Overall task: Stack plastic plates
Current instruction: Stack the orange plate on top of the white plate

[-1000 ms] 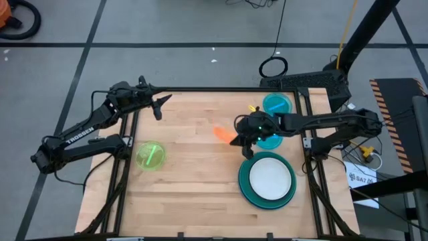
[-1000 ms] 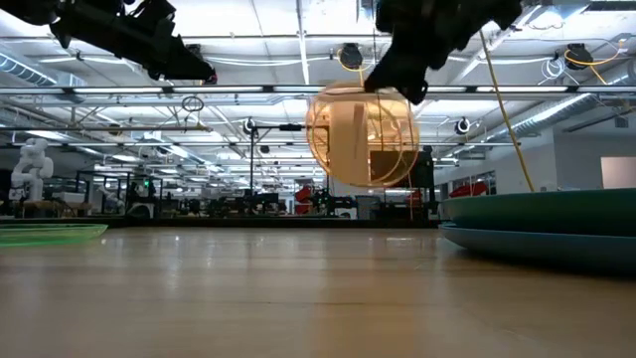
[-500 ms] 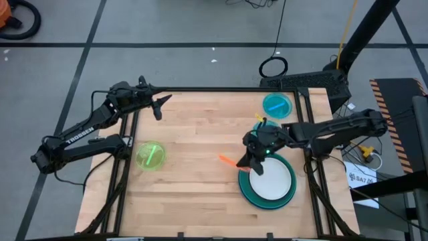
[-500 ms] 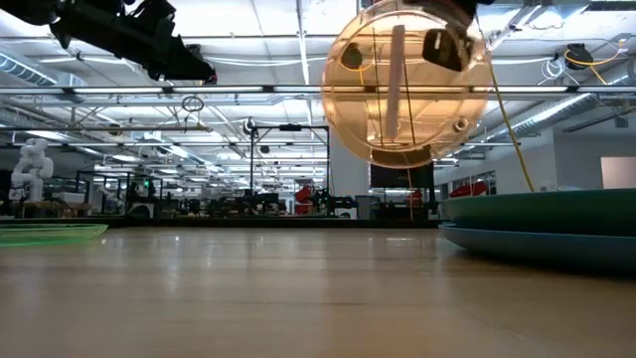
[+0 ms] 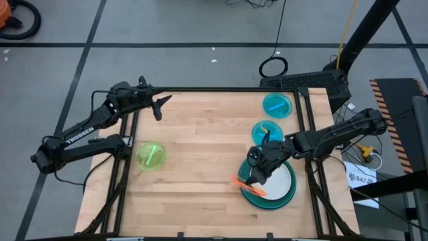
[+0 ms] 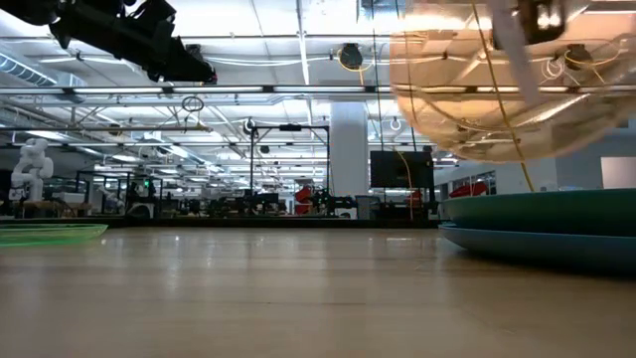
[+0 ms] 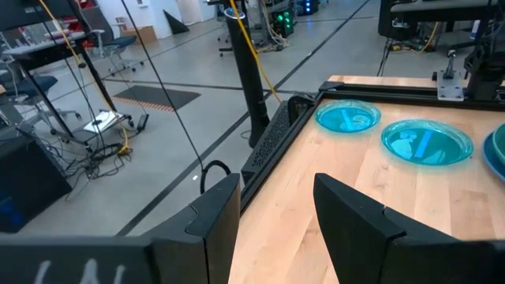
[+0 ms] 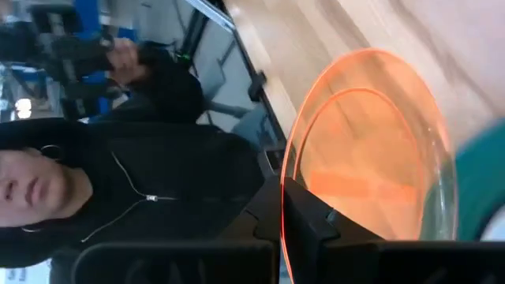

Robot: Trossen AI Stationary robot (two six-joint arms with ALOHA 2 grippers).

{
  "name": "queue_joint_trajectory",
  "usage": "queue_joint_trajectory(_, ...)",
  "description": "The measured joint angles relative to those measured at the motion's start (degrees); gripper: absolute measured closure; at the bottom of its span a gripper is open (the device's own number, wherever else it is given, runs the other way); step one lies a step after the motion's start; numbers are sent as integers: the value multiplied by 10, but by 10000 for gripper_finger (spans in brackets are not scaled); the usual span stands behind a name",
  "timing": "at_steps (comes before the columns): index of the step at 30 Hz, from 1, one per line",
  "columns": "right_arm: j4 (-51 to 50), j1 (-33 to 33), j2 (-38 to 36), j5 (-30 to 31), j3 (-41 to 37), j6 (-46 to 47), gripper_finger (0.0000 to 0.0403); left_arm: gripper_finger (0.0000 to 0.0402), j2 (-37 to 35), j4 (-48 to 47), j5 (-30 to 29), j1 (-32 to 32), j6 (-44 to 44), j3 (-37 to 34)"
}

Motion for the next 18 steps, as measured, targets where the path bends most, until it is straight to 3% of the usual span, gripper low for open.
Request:
queue_joint_trajectory(8,-110,27,-34,32,0,50,403,231,0,-3,0,0,0,0)
queue_joint_trajectory(13,-264,41,-57,48,0,104,403,231,0,-3,0,0,1,0)
queue_joint_trajectory(18,-387,54,-60,59,0,99,403,231,0,-3,0,0,1,0)
